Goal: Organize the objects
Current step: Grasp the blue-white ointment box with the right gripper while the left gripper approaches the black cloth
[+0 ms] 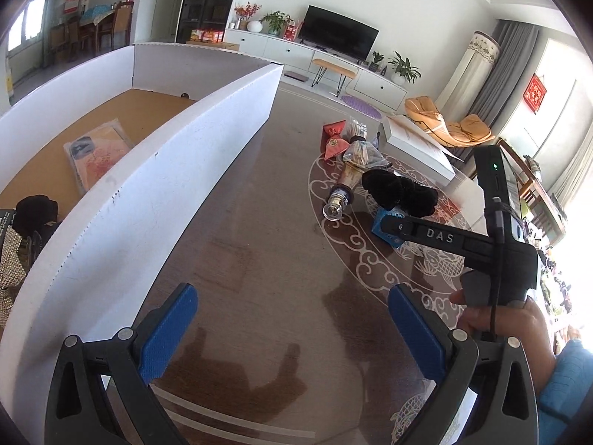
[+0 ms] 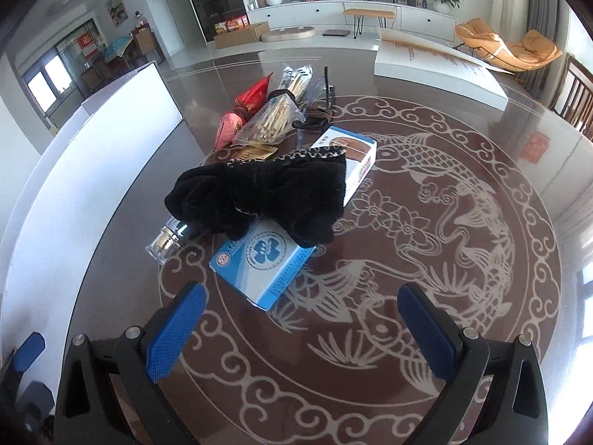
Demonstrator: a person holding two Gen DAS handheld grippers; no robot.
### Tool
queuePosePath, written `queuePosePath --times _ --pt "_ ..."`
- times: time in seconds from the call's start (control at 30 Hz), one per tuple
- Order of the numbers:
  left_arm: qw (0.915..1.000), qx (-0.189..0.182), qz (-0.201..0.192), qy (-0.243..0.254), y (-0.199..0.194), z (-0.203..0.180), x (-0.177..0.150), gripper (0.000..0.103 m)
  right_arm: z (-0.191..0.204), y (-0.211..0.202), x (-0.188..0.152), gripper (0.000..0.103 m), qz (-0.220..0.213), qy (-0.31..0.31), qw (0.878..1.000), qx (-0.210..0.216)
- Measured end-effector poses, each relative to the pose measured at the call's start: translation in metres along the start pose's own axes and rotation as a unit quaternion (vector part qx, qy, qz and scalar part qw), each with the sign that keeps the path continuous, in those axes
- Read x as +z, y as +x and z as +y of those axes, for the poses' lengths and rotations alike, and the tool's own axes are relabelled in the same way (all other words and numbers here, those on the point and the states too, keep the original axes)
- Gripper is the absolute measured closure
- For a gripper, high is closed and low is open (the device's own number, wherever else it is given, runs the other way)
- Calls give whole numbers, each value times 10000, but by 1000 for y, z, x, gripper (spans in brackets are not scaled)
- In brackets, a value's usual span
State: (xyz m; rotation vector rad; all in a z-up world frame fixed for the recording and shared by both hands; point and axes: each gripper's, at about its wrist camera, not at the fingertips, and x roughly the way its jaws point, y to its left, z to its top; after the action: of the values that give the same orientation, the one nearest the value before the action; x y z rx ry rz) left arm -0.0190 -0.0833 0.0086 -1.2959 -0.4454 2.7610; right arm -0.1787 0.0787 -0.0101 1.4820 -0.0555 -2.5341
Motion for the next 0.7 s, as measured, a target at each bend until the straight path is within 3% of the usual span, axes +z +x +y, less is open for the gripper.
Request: queuePosePath --times 0.1,0.17,0.27,0.33,0.4,0.47,0.57,0.7 --pt "9999 34 42 95 2 -2 -2 0 17 14 14 3 -40 84 9997 -220" --pt "9999 60 64 125 2 -2 -3 0 18 17 17 43 -65 80 9994 -337" --pt "9999 4 70 96 1 0 -2 0 14 7 7 58 -118 -130 9986 -489" --pt "10000 -41 56 68 0 0 0 0 26 -6 -11 59 -183 -982 9921 -764" --pt "9999 -66 64 57 1 0 2 0 44 -26 -44 61 -359 -2131 9711 -1009" --pt "9999 -76 100 68 3 -1 1 0 42 -44 -71 61 -476 -2557 9596 -1077" --pt "9997 -66 181 136 7 -5 -4 0 9 -65 -91 61 -588 -2159 9676 -1166" --pt "9989 -134 266 352 10 -15 -10 0 -36 -76 -106 61 -444 -1310 9870 -824"
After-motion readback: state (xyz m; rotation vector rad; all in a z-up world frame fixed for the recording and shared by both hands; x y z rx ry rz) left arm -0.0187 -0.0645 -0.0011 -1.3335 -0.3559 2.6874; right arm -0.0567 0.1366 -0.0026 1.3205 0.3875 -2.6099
